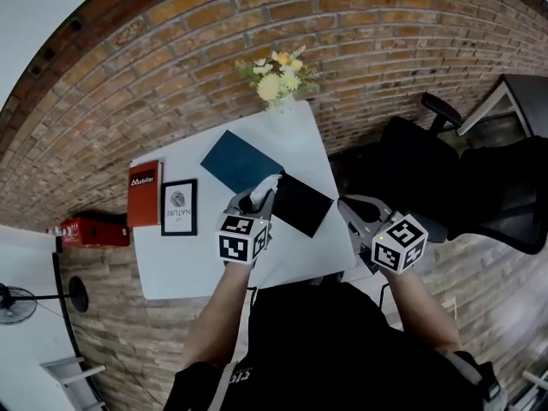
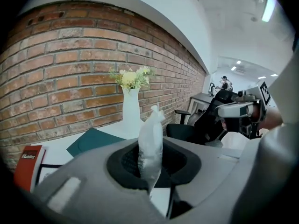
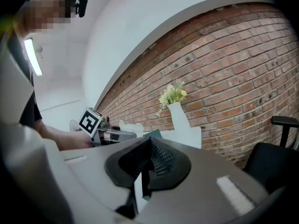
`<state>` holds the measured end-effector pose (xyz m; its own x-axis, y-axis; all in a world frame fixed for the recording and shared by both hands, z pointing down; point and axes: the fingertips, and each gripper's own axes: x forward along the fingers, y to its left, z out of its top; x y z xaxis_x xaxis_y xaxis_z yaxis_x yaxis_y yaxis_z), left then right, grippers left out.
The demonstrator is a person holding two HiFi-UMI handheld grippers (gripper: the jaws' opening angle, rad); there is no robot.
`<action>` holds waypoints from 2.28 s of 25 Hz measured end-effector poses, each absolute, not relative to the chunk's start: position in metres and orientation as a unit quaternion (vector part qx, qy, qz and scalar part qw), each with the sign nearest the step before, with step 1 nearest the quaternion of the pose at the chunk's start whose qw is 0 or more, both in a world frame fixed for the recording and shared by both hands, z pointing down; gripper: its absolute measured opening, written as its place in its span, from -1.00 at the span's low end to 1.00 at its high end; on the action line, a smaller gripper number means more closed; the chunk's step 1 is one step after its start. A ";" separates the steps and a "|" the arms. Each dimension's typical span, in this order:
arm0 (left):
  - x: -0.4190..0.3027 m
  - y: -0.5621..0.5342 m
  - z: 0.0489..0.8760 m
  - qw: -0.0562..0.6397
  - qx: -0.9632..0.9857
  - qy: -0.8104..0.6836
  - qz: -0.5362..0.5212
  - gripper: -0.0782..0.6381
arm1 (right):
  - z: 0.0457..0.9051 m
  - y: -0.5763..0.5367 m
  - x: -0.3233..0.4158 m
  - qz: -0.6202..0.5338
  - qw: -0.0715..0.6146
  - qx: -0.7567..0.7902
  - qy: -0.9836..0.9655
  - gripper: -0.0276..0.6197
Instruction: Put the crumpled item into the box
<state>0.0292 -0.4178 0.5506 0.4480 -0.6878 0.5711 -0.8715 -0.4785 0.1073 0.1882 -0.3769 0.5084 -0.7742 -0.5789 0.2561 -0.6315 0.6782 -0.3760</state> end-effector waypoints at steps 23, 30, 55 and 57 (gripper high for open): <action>0.047 -0.422 0.671 0.236 0.811 -0.383 0.373 -0.58 | 0.530 -0.367 0.188 0.269 0.067 0.372 -0.886 -0.91; 0.056 -0.418 0.679 0.233 0.815 -0.362 0.388 -0.52 | 0.526 -0.366 0.197 0.269 0.058 0.382 -0.882 -0.91; 0.066 -0.404 0.677 0.231 0.794 -0.372 0.422 -0.24 | 0.501 -0.371 0.220 0.253 0.045 0.365 -0.895 -0.91; 0.068 -0.396 0.675 0.236 0.791 -0.368 0.427 -0.21 | 0.502 -0.371 0.224 0.252 0.046 0.366 -0.895 -0.91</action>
<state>0.0679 -0.3962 0.6753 0.3634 -0.3814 0.8500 -0.7843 -0.6177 0.0581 0.2244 -0.3707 0.5015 -0.7282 -0.6317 0.2659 -0.6776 0.6052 -0.4179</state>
